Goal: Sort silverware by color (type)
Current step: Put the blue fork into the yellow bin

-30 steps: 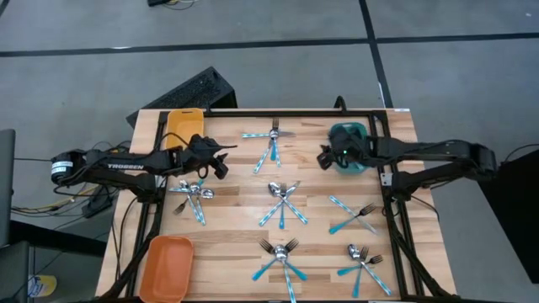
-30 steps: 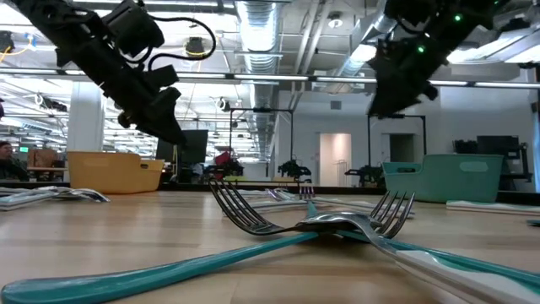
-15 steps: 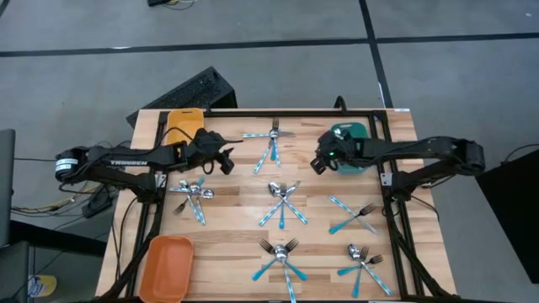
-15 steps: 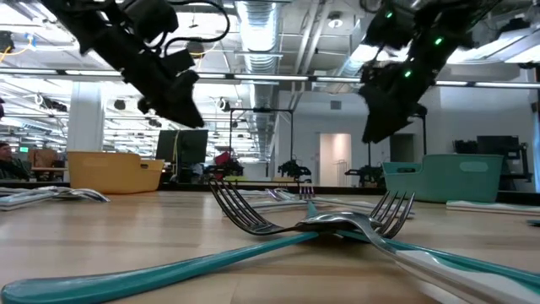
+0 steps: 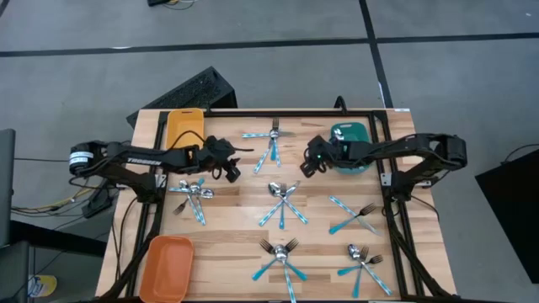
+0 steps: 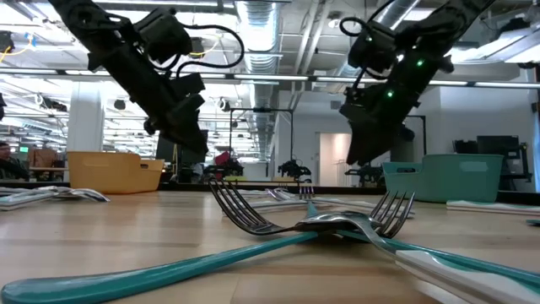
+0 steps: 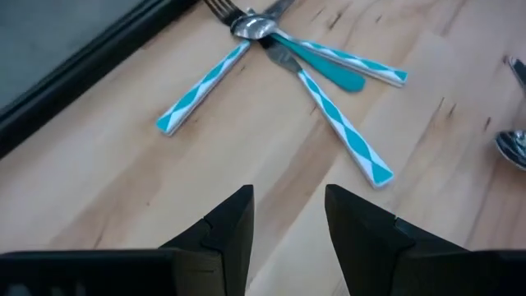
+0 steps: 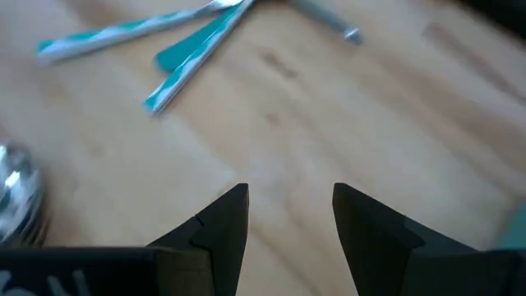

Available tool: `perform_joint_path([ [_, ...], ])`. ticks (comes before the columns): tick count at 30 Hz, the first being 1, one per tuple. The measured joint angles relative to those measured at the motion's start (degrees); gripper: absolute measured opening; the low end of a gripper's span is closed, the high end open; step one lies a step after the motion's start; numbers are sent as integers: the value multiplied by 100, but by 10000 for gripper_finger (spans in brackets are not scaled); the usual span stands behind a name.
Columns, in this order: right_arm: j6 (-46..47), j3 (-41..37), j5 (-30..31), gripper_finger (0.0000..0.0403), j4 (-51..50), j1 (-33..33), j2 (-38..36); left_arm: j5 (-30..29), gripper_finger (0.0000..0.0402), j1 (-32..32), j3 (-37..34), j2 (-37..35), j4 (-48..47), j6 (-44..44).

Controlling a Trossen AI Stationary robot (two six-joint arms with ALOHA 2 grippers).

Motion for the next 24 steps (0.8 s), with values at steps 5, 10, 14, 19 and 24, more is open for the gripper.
perform_joint_path([
  [5, -166, 1, -927, 200, -528, 182, -157, -76, 139, -63, 0, -8, 64, 0],
  [10, -47, 2, -1151, 200, -1576, 703, -538, -248, 139, -61, 0, -8, 119, 125],
  [14, 366, 2, -1193, 200, -2176, 1136, -810, -513, 139, -60, 0, -8, 422, 309],
  [19, 1237, 2, -1402, 200, -3161, 1718, -857, -344, 139, -58, 0, -8, 710, 394],
  [24, 2279, 0, -1397, 200, -4114, 2461, -854, -95, 139, -95, 0, -6, 534, 306],
])
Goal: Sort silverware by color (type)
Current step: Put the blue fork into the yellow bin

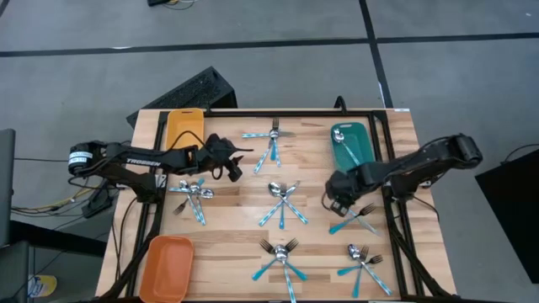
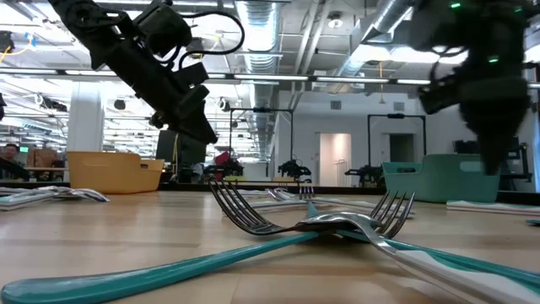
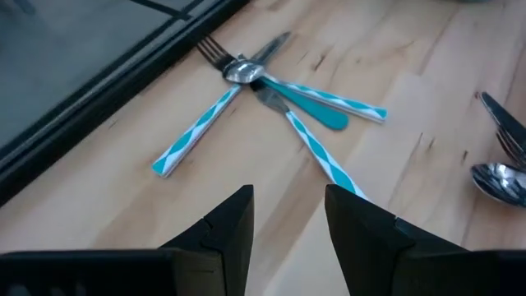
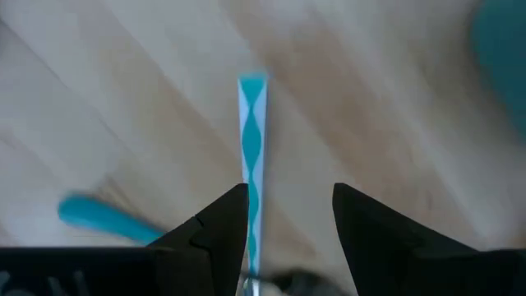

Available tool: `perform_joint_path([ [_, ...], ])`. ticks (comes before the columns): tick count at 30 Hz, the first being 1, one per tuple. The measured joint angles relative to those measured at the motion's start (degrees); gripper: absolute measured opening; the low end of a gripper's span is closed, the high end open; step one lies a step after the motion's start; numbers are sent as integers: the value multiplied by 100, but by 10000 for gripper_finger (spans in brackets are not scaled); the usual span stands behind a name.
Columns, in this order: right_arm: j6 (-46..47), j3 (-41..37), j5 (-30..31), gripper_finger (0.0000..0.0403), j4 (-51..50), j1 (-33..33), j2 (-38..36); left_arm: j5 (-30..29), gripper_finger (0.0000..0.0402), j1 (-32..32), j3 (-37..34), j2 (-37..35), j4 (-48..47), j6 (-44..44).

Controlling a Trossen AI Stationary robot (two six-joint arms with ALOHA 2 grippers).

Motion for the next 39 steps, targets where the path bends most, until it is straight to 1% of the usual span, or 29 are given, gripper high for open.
perform_joint_path([
  [3, 38, 0, 24, 200, -254, 441, -13, -121, 139, -59, 0, 0, 3, 31],
  [8, -746, 0, 60, 200, -129, 1161, 105, -226, 139, -64, 0, 0, 206, 146],
  [11, -1019, 0, 58, 200, 59, 1475, 238, -228, 139, -66, 0, 0, 226, 118],
  [15, -1277, 1, -65, 200, 450, 1751, 565, -223, 139, -86, 1, 0, 219, -1],
  [20, -1469, 0, -140, 198, 428, 2040, 1092, -236, 139, -206, 0, 0, 189, -39],
  [24, -1615, 20, -151, 185, 428, 2100, 1414, -347, 139, -239, 1, 0, 191, -36],
  [27, -1762, 28, -131, 168, 463, 2027, 1540, -367, 139, -239, 2, 0, 198, -4],
  [30, -1895, 22, -214, 140, 503, 1892, 1567, -366, 139, -240, 2, 0, 197, -4],
  [35, -2170, -11, -345, 67, 556, 1555, 1375, -318, 139, -304, 1, 0, 179, -62],
  [37, -2251, -20, -215, 34, 592, 1352, 1248, -315, 139, -324, 2, 0, 172, -61],
  [39, -2312, -15, -116, 14, 668, 1132, 1058, -315, 139, -336, 2, 0, 172, -61],
])
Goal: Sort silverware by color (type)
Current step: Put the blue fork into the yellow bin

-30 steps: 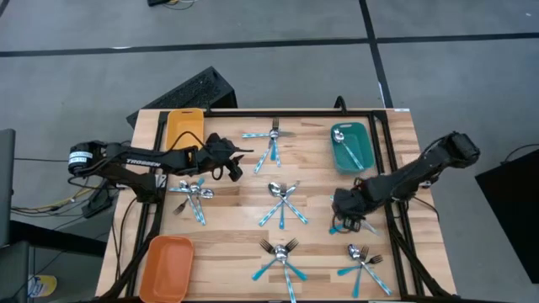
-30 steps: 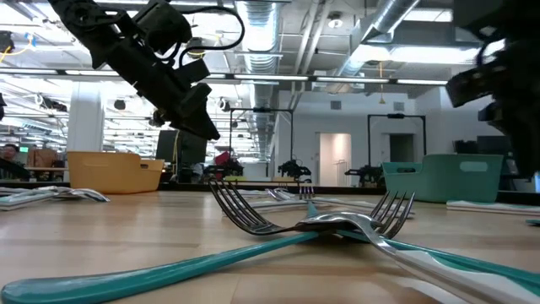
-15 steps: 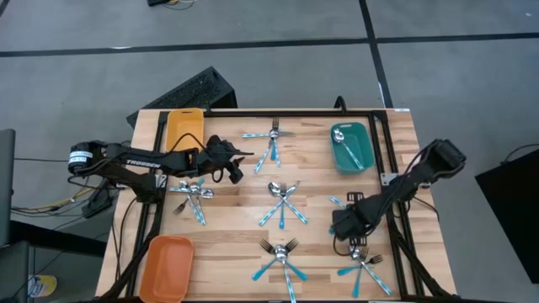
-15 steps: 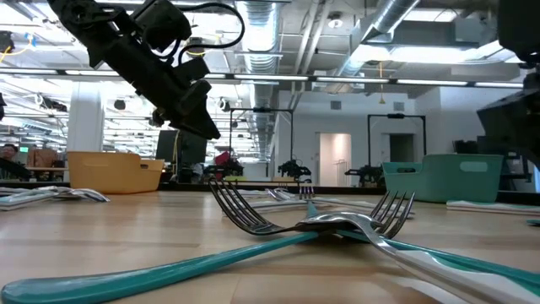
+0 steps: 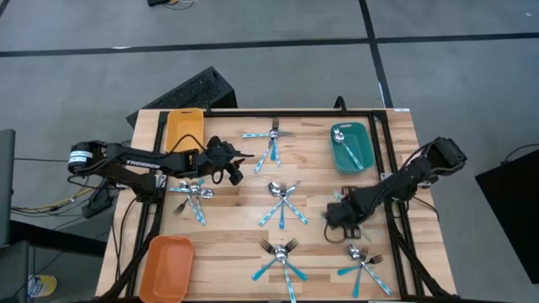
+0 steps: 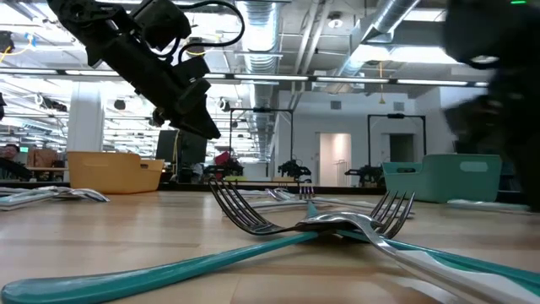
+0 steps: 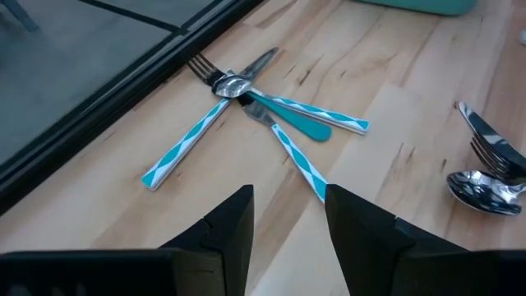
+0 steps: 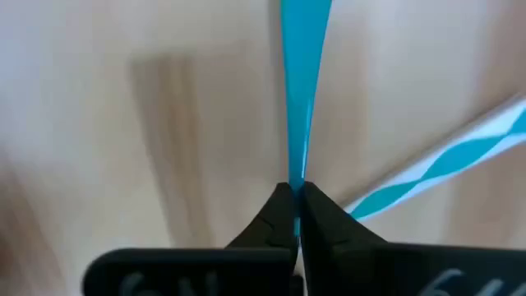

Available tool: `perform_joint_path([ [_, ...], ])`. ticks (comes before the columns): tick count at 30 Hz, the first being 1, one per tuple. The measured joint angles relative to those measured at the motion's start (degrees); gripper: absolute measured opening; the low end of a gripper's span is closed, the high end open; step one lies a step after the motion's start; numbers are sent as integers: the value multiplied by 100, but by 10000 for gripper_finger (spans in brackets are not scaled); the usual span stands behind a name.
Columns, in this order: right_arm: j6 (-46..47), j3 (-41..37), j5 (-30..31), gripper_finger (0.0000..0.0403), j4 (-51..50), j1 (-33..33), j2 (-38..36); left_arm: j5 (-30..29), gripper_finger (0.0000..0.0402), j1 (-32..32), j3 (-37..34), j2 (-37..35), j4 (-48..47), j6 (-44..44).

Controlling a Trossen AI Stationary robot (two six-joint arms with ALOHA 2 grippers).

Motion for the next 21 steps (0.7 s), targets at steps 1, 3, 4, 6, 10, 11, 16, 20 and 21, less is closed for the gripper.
perform_joint_path([
  [1, -7, 0, 20, 13, 17, -110, -98, 0, 139, -1, 0, 0, -5, 0],
  [3, -9, -4, 101, 17, 97, -332, -309, -2, 139, 1, 0, 0, -25, 5],
  [4, -28, -2, 144, 17, 179, -450, -430, -2, 139, 1, 0, 0, -47, 17],
  [6, -62, 1, 285, 15, 366, -663, -671, -2, 139, 1, 0, 0, -77, 58],
  [10, -148, -2, 635, 6, 1019, -1040, -1123, 0, 139, 1, 0, 0, -114, 44],
  [11, -187, 0, 724, 6, 1372, -1121, -1197, 0, 139, 1, 0, 0, -77, -18],
  [16, -786, -344, 803, 6, 4361, -1491, -1325, 266, 139, -69, 4, 70, 578, -65],
  [20, -1090, -579, 802, 6, 6263, -1788, -1066, 479, 139, -249, 6, 70, 999, 239],
  [21, -1170, -586, 803, 6, 6587, -1872, -989, 513, 139, -291, 4, 70, 1095, 330],
])
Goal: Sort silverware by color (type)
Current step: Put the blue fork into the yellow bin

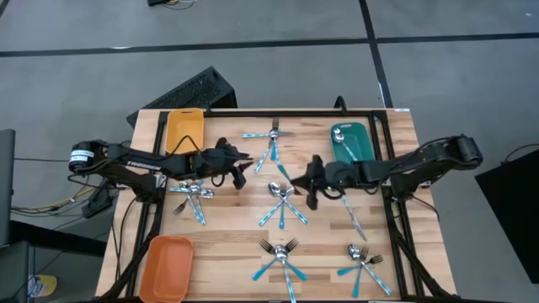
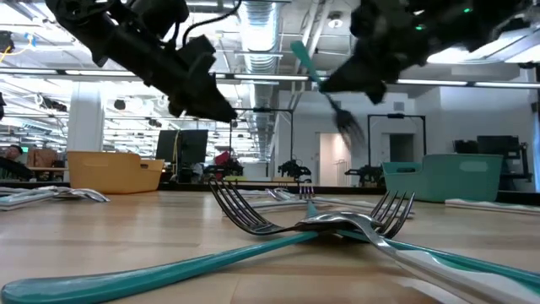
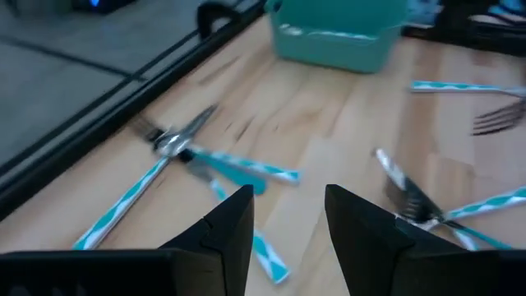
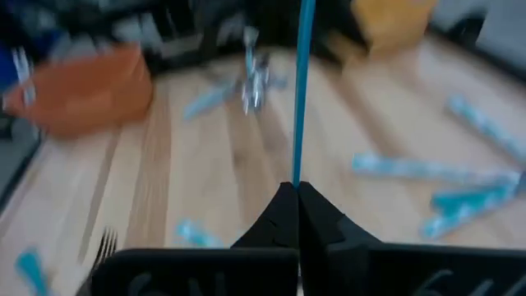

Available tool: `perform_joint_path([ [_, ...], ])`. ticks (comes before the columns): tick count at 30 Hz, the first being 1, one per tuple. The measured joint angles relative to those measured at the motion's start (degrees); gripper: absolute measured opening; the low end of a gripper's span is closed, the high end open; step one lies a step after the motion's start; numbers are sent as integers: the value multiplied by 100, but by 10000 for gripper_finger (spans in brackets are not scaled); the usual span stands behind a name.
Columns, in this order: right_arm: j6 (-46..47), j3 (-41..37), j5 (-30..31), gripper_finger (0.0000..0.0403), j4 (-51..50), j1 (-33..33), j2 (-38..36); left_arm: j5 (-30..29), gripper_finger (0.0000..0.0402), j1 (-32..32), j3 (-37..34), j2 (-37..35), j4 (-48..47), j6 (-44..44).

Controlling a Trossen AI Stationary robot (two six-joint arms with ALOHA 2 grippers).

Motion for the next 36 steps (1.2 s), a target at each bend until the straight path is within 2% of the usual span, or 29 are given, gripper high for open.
perform_joint_path([
  [6, -183, 4, -3, 6, 1947, -416, 668, 729, 139, -86, 0, 49, 1031, 325],
  [9, -187, 6, -38, 6, 2405, -551, 978, 1025, 139, -86, 0, 50, 1400, 348],
  [13, -339, 9, -265, 6, 2831, -674, 1261, 1052, 139, -84, -2, 50, 1593, 360],
  [18, -662, 9, -610, 6, 3523, -752, 1354, 1340, 139, -84, -3, 182, 1852, 385],
  [25, -828, 21, -860, 6, 3767, -938, 1329, 1528, 139, -79, 51, 657, 2678, 517],
  [29, -952, 60, -948, 6, 3717, -928, 1330, 1895, 139, -57, 391, 931, 2665, 588],
  [36, -1367, 79, -950, 6, 3714, -769, 1330, 1737, 135, -52, 896, 1368, 2225, 595],
])
